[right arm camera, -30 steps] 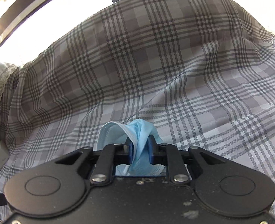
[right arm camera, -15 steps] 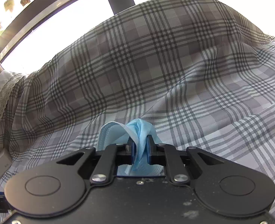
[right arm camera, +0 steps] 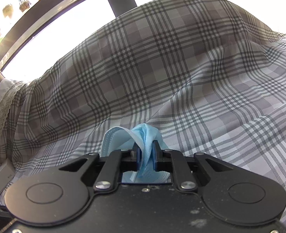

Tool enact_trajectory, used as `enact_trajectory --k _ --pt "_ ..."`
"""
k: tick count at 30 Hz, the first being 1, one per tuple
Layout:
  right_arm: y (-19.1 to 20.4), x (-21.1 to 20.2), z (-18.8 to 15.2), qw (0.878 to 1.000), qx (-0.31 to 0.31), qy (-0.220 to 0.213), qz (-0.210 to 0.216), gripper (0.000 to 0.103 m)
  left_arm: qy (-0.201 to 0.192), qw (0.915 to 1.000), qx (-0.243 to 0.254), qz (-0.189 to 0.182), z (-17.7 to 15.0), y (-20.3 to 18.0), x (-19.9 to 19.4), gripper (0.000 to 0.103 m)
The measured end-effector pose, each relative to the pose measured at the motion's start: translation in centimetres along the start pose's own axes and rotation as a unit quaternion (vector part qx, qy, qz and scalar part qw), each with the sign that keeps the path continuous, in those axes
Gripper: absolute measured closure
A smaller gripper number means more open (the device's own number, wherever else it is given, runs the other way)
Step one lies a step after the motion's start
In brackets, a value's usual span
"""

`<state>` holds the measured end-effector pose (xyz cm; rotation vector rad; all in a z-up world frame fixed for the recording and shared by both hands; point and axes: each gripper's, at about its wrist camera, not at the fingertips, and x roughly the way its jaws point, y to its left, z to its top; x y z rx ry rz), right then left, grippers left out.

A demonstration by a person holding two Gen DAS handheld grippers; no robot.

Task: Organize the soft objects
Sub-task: 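Grasp the orange plush toy with the left tool while the right tool holds the mask, then carry the plush toy in the left tool while the right tool carries the mask to the tray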

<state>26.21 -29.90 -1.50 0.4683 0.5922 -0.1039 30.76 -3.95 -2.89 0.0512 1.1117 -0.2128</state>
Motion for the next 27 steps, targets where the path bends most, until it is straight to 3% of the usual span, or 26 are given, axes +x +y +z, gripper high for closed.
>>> enact_trajectory --k 7,14,20,27 --pt "0.1 -0.3 -0.2 1.000 -0.005 -0.013 -0.005 0.091 -0.024 0.9981 -0.055 -0.017 0.6 0.7 -1.8 0.059" --pt "0.1 -0.4 -0.3 1.000 -0.005 -0.019 -0.007 0.091 -0.085 0.9930 -0.069 -0.043 -0.7 0.0 -9.1 0.059" --pt "0.4 -0.5 -0.4 1.000 -0.013 -0.021 -0.016 0.091 -0.096 0.9896 -0.070 -0.080 -5.3 -0.3 -14.9 0.059" --pt "1.1 -0.7 -0.4 0.998 -0.029 -0.028 -0.042 0.091 -0.078 0.9943 -0.058 -0.045 -12.5 -0.5 -17.3 0.059"
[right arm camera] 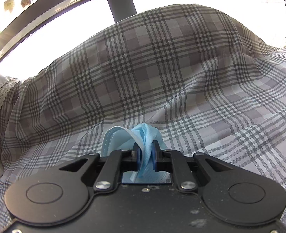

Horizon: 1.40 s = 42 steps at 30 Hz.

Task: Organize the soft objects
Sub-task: 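Carry the plush toy in the left tool while the right tool carries the mask to the tray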

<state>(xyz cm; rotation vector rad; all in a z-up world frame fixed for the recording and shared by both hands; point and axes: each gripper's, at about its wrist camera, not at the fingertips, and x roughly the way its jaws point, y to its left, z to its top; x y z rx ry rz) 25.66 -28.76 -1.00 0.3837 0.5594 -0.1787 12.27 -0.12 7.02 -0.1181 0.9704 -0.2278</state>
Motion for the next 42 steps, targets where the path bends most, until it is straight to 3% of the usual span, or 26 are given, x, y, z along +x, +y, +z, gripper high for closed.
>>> enact_trajectory --k 7,14,18,23,34,42 --pt "1.0 -2.5 1.6 1.000 -0.018 -0.001 -0.022 0.091 0.026 0.9994 -0.020 0.013 -3.2 1.9 -0.8 0.059" --pt "0.9 -14.3 2.6 0.998 -0.050 0.005 0.042 0.091 0.026 0.9987 -0.039 0.021 -3.9 3.0 -1.3 0.059" --pt "0.4 -20.8 0.5 0.993 -0.063 0.057 0.076 0.091 0.028 0.9983 -0.042 0.030 -4.3 3.0 -1.5 0.059" --pt "-0.6 -25.6 -4.4 0.982 -0.045 0.157 0.099 0.091 0.047 0.9973 -0.048 0.030 -5.2 3.0 -1.5 0.059" --pt "-1.1 -28.1 -12.1 0.964 -0.058 0.253 0.062 0.091 0.091 0.9949 -0.028 0.033 -7.5 2.4 -0.6 0.059" --pt "-0.4 -27.5 -13.3 0.961 -0.075 0.262 0.051 0.090 0.110 0.9930 0.000 0.041 -8.6 1.9 0.5 0.058"
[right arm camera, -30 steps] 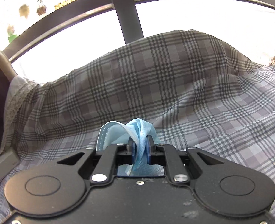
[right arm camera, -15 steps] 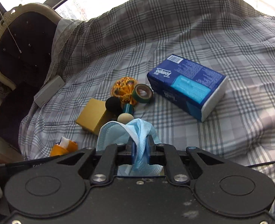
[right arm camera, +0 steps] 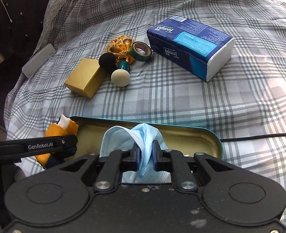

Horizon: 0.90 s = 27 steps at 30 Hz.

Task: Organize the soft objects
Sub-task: 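Carry the plush toy in the left tool while the right tool carries the mask to the tray, then open the left tool to drop the plush toy while the right tool releases the mask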

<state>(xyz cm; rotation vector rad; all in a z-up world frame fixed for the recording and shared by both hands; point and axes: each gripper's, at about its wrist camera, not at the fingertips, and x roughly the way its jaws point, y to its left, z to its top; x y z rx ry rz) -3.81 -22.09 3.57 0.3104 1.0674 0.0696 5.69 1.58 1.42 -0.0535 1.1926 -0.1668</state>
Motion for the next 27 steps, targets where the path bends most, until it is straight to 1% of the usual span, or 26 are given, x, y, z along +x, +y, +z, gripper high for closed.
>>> enact_trajectory --k 3,5,8,9,10,14,21,24,27 --pt "0.1 0.0 0.2 1.000 -0.006 -0.007 -0.003 0.085 -0.003 0.9999 0.009 -0.009 -0.1 -0.2 -0.1 0.057" --pt "0.0 -0.2 0.4 1.000 -0.004 -0.012 0.005 0.085 -0.007 0.9998 0.016 -0.011 -0.2 -0.5 -0.2 0.057" --pt "-0.2 -0.4 0.6 1.000 -0.002 -0.016 0.014 0.078 -0.014 0.9996 0.026 -0.006 -0.3 -0.8 -0.4 0.055" --pt "-0.3 -0.4 0.5 1.000 -0.001 -0.019 0.015 0.071 -0.014 0.9995 0.029 -0.002 -0.3 -0.9 -0.4 0.055" --pt "-0.3 -0.3 0.5 1.000 0.001 -0.021 0.016 0.066 -0.016 0.9994 0.032 0.000 -0.3 -1.0 -0.4 0.055" --pt "-0.7 0.0 0.3 1.000 0.012 -0.017 0.016 0.066 -0.025 0.9991 0.036 0.004 -0.5 -1.1 -0.8 0.055" --pt "-2.0 -0.1 0.1 0.999 0.035 -0.026 0.011 0.066 -0.024 0.9992 0.031 0.007 -0.5 -1.0 -0.8 0.055" --pt "-2.6 0.0 0.2 0.999 0.044 -0.026 0.002 0.066 -0.023 0.9993 0.027 0.008 -0.4 -1.0 -0.6 0.055" --pt "-2.8 0.2 0.4 0.999 0.048 -0.025 0.000 0.066 -0.030 0.9990 0.030 0.011 0.1 -1.0 -0.8 0.055"
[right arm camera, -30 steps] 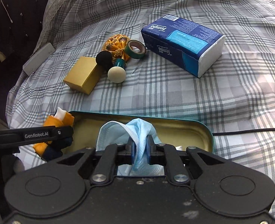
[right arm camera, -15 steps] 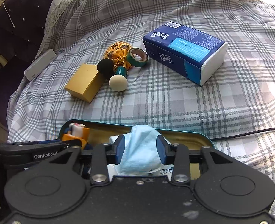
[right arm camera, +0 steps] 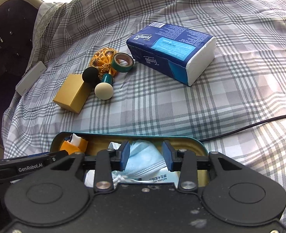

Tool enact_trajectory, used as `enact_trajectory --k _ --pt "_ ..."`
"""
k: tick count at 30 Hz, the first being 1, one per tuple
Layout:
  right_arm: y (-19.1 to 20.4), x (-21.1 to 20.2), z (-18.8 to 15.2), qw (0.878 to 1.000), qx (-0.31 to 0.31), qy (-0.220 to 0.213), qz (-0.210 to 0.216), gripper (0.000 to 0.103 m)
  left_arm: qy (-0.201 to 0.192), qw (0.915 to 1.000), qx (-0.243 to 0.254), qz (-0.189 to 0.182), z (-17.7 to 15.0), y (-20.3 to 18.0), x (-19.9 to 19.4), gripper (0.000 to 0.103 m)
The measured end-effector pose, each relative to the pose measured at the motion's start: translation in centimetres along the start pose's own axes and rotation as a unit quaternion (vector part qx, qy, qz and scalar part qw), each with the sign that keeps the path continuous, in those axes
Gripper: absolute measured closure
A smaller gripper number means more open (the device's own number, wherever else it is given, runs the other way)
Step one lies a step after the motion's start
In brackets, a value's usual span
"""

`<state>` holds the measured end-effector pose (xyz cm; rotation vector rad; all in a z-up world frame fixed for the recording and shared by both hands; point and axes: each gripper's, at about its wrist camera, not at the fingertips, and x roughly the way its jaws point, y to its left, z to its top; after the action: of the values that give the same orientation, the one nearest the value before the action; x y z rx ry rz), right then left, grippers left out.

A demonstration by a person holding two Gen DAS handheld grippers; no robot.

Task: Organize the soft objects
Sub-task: 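Open the left tool to drop the plush toy while the right tool releases the mask, then grasp the green tape roll with the right tool while the left tool reaches toward the orange embroidered pouch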

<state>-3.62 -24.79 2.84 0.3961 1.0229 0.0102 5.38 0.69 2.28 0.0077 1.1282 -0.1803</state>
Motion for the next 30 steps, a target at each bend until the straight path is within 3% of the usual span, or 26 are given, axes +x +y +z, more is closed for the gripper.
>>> enact_trajectory --k 7,14,21,30 --pt "0.2 0.5 1.1 1.000 -0.003 -0.008 -0.001 0.066 -0.032 0.9994 0.007 0.014 2.4 0.3 -0.5 0.055" --pt "1.0 1.6 2.8 1.000 -0.011 -0.010 0.006 0.066 -0.038 0.9987 0.021 0.025 4.8 0.6 0.9 0.055" --pt "2.1 3.5 4.7 1.000 -0.019 -0.007 0.003 0.066 -0.052 0.9979 0.026 0.029 9.1 2.3 2.3 0.055" --pt "3.7 5.6 7.6 1.000 -0.009 -0.011 -0.001 0.066 -0.054 0.9985 0.013 0.008 13.3 4.2 5.5 0.055"
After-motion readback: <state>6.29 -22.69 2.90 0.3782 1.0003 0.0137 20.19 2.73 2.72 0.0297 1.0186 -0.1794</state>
